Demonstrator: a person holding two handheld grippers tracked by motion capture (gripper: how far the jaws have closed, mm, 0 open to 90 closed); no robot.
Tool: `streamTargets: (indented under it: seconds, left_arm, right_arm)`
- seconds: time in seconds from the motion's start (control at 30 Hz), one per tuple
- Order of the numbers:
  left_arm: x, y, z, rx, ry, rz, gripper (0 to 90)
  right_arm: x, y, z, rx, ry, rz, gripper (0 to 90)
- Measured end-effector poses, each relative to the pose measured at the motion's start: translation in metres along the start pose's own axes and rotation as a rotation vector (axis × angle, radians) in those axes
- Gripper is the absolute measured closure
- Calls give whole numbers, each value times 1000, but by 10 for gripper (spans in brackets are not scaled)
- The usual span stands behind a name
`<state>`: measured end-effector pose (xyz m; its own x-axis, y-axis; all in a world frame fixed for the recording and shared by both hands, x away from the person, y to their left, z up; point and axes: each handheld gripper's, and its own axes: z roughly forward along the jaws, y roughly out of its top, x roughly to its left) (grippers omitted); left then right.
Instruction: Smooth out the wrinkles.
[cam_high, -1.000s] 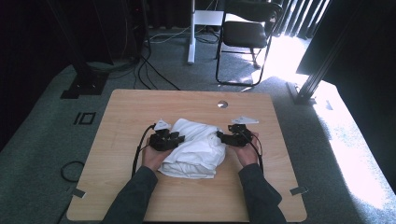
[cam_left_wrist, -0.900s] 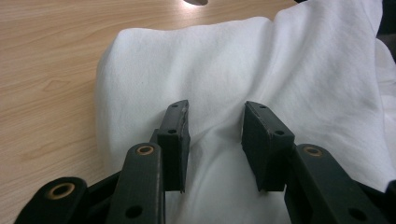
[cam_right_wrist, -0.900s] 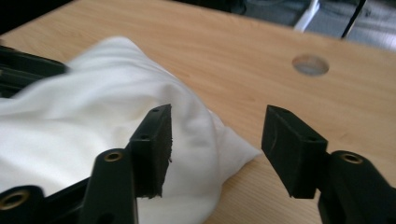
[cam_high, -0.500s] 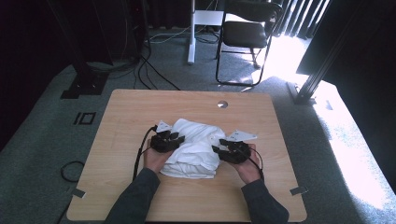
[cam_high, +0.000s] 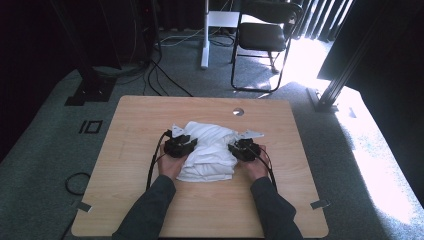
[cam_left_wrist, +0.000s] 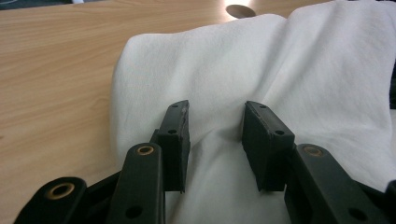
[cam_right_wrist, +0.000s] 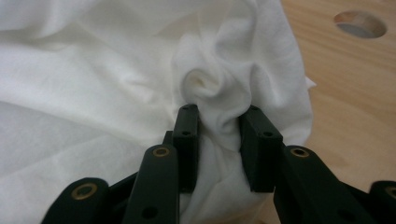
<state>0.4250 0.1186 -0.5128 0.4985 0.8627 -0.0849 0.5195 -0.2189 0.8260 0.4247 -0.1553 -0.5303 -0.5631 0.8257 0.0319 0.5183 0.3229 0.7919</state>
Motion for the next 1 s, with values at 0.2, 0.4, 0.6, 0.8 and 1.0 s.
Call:
streamTargets:
  seconds: [0.2,0.4,0.6,0.8,1.0]
  left_arm:
    - [2,8,7,12,2,-11,624]
    - [5,7,4,11,-13,-20,620]
    - [4,8,5,13,-11,-17,618]
    - [5,8,5,17,-14,-20,617]
    - [5,7,4,17,-18,-23,616]
  right_arm:
    - [-12,6,2,18,-73,47,598]
    - [2,11,-49,-104,-6,22,509]
    - [34,13,-65,-122,117,-51,401]
    - [49,16,-40,-36,122,-110,449]
    - [44,8,-47,-39,79,-97,837]
